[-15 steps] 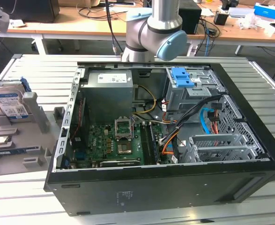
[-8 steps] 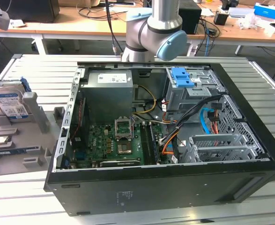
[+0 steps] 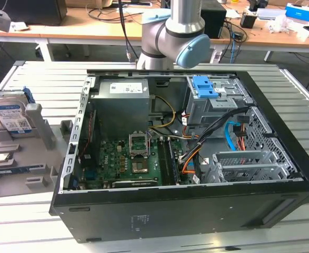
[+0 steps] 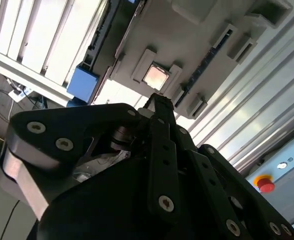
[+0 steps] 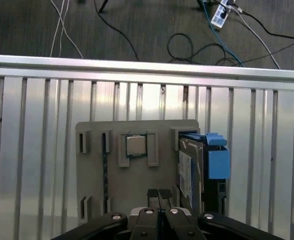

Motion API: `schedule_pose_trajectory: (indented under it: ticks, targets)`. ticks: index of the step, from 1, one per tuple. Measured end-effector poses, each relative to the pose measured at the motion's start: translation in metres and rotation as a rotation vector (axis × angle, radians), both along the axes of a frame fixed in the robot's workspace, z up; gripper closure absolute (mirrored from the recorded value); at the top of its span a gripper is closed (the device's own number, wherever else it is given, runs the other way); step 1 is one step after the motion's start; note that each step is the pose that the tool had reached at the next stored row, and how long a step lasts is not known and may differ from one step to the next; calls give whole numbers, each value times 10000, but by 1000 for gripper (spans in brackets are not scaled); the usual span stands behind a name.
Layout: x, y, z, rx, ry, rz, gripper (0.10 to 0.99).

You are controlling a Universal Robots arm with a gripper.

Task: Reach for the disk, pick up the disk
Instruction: 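Pick up the disk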

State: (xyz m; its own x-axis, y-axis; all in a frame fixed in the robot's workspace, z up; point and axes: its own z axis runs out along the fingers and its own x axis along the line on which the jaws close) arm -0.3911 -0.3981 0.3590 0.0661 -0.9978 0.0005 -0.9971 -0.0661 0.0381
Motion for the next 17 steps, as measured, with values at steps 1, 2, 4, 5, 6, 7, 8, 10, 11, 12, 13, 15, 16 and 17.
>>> schedule_pose_trajectory:
  ticks: [1, 2, 4, 5, 6, 7, 8, 10, 11, 12, 13, 15, 16, 17]
  targets:
    - [0, 0, 0, 0, 1, 206, 980]
    - [0, 0, 0, 0, 0, 306, 980]
    - [0, 0, 0, 0, 0, 549, 980]
    - [0, 0, 0, 0, 0, 653, 980]
    - [0, 0, 1, -1, 1, 748, 980]
    - [0, 0, 0, 0, 1, 849, 980]
    - [0, 0, 0, 0, 1, 899, 980]
    - [0, 0, 0, 0, 0, 909, 980]
    - [0, 0, 0, 0, 1, 913, 980]
    - [0, 0, 0, 0, 0, 916, 973]
    - [0, 0, 0, 0, 1, 919, 973]
    - [0, 0, 0, 0, 1, 928, 851]
    - [0, 0, 0, 0, 0, 933, 729]
    - [0, 0, 0, 0, 0, 938, 729]
